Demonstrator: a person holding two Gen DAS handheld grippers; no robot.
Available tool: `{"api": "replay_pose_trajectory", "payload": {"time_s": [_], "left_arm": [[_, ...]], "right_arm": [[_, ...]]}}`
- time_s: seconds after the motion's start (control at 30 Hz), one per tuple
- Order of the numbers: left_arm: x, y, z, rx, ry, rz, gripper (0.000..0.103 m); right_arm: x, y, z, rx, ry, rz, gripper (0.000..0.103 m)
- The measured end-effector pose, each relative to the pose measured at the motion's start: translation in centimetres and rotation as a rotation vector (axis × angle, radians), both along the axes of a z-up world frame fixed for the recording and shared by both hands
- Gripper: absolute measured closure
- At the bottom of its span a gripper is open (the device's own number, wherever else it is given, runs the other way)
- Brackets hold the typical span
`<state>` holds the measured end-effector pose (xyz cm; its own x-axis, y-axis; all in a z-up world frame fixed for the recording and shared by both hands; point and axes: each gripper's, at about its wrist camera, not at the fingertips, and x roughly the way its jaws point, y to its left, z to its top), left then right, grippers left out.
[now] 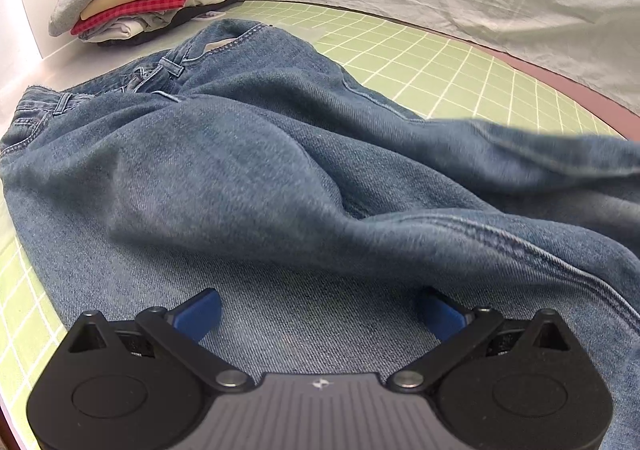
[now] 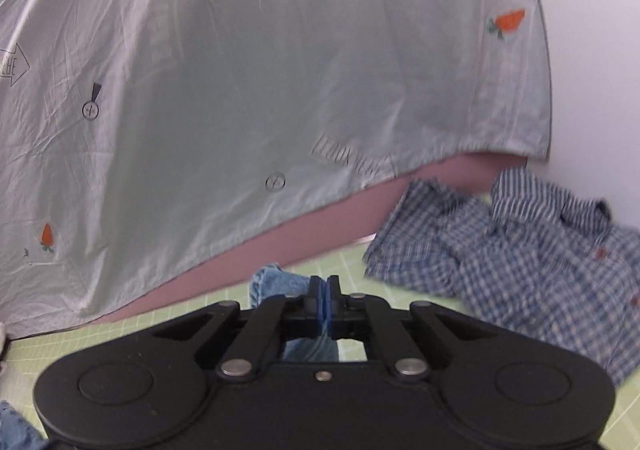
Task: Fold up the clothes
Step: 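Grasp the jeans leg hem with the right gripper and lift it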
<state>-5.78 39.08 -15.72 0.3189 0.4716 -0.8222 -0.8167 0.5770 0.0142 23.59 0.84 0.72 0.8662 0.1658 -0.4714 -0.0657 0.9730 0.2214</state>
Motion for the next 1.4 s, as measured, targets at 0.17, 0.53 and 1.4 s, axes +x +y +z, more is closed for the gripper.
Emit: {"api": "replay_pose_trajectory", "payload": {"time_s": [0.17,0.53,1.4], "left_arm": [[-0.2,-0.2,-0.1,0.011,-0.009,-0.001,0.000],[-0.3,-0.2,-0.1,0.015,-0.011,0.000,0.000],[0.1,0.2,-0.1,-0.009,0.006,0.007,0.000]], "right_arm": [[3.4,1.8,1.3,-0.109,-0.094,-0.014,0.103],[-1.2,-1.2,-8.4,-0.023,0.203,-0.087,0.059],[6.2,19.7,-10.4,-0.158,0.137,0.431,0.091]]}}
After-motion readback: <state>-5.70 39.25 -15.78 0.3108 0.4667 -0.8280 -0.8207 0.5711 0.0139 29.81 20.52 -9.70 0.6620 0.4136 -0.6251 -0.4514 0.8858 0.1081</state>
